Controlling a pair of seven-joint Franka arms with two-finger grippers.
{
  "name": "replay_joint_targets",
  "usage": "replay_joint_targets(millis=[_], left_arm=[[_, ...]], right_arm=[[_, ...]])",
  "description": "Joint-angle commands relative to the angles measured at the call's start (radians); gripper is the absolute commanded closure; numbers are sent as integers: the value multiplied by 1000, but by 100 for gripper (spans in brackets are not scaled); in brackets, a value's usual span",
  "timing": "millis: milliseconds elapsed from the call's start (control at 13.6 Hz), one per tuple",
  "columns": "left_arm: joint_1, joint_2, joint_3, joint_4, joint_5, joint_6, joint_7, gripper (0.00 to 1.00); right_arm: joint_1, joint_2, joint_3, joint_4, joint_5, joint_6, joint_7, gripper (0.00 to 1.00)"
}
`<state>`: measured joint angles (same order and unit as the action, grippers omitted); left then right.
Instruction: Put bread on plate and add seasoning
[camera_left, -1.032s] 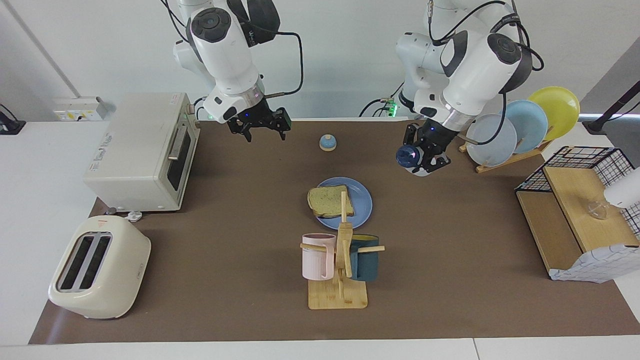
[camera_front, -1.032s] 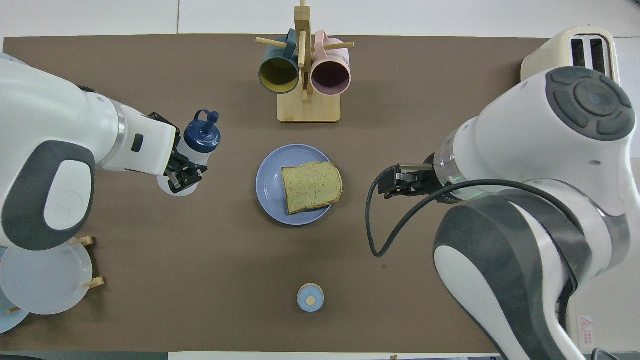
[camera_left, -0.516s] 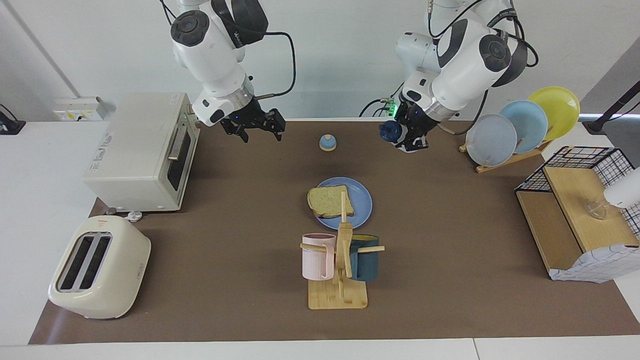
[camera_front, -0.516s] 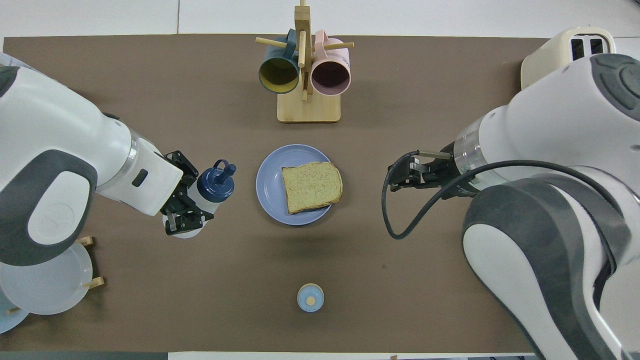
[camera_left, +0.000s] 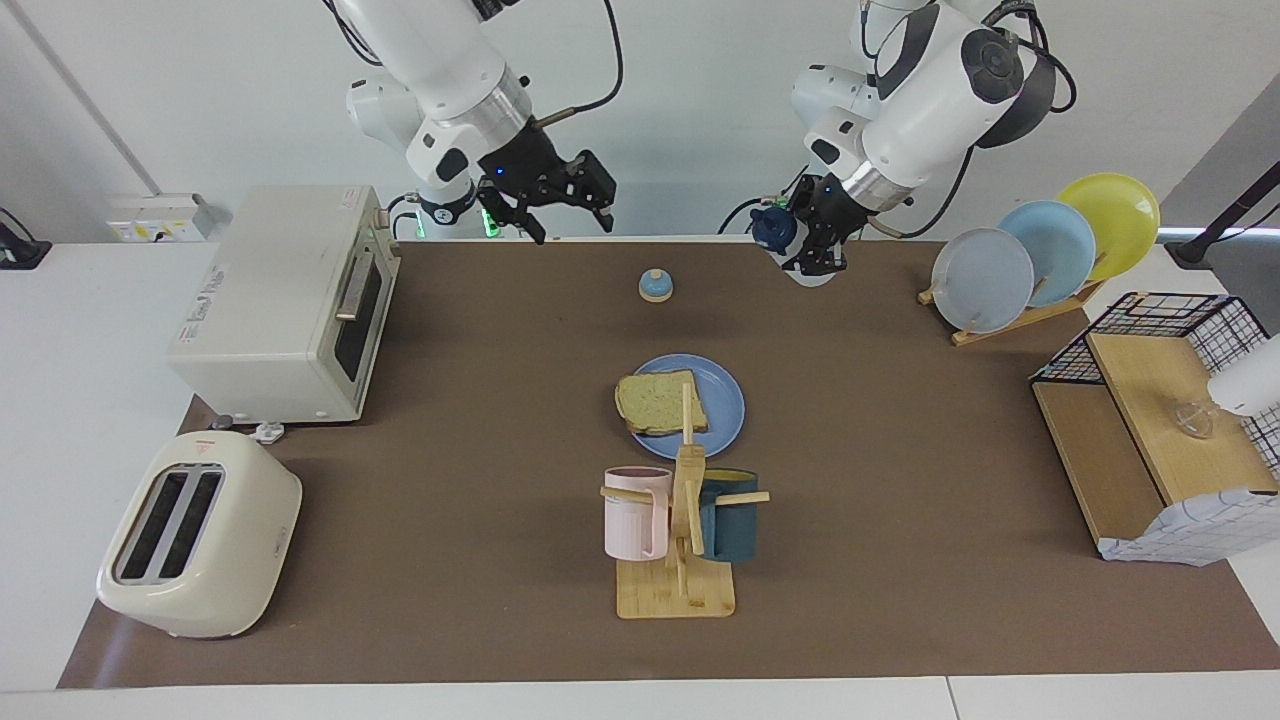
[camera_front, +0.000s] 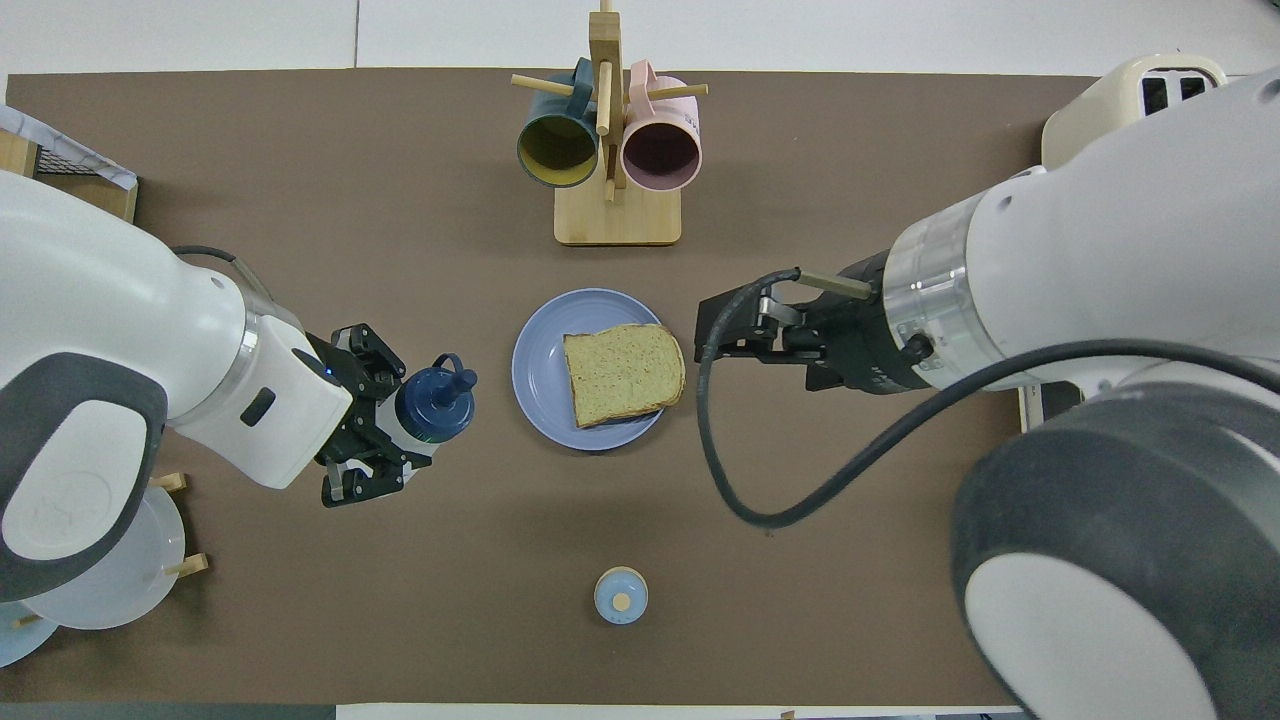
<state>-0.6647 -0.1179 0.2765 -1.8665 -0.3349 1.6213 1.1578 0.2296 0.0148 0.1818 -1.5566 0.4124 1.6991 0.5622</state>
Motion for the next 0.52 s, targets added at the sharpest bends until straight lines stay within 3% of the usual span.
replay_joint_targets(millis=[0, 295, 442], left_arm=[[-10, -37, -17, -49, -13, 40, -21, 84], [-10, -42, -23, -57, -13, 58, -49, 84], [-12, -48, -25, -65, -15, 66, -55, 84]], right_arm=[[54, 36, 5, 29, 35, 63, 65, 0], [57, 13, 5, -37, 211, 140, 88, 0], [66, -36, 5, -159, 354, 290, 88, 0]])
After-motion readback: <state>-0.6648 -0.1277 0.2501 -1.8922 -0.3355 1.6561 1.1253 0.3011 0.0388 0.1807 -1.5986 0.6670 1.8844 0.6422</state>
